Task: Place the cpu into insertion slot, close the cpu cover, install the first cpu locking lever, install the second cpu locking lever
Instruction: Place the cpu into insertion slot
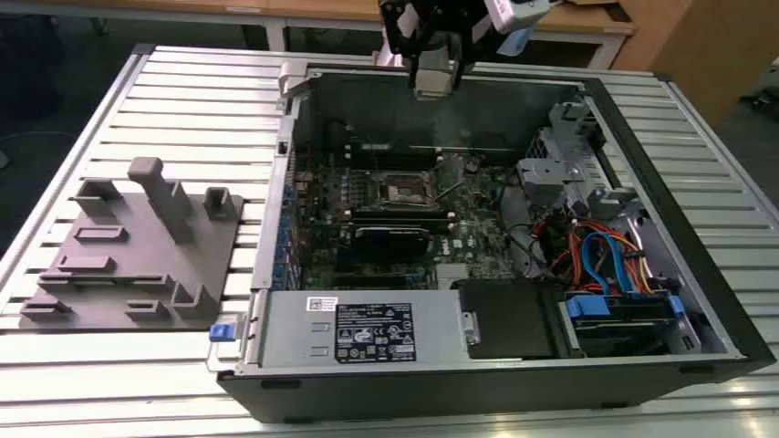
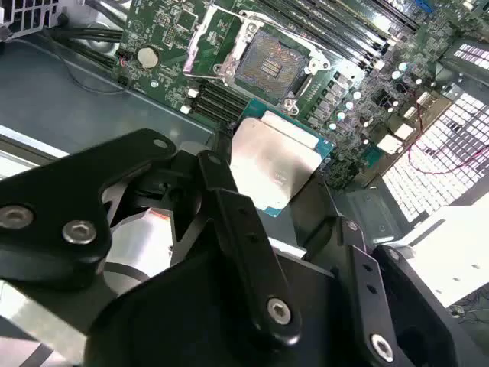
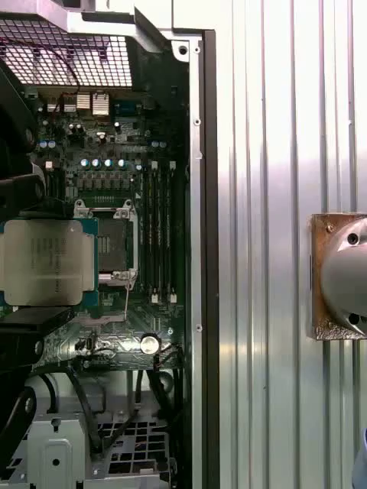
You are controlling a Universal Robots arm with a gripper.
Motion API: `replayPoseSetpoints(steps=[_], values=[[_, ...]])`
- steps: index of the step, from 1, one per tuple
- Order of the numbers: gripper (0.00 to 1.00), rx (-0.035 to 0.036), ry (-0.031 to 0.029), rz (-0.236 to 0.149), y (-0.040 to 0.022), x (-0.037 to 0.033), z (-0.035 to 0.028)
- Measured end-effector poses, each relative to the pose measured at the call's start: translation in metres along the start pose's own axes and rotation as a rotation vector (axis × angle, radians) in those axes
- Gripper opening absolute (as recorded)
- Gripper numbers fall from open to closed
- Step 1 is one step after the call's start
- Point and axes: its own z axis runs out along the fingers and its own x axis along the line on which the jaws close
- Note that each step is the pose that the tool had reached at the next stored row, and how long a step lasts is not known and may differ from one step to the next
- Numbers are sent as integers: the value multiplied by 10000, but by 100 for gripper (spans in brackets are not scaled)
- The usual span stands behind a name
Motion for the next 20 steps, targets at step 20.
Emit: replayPoseSetpoints(steps=[20], values=[[54, 0, 0, 0, 0, 0, 0]])
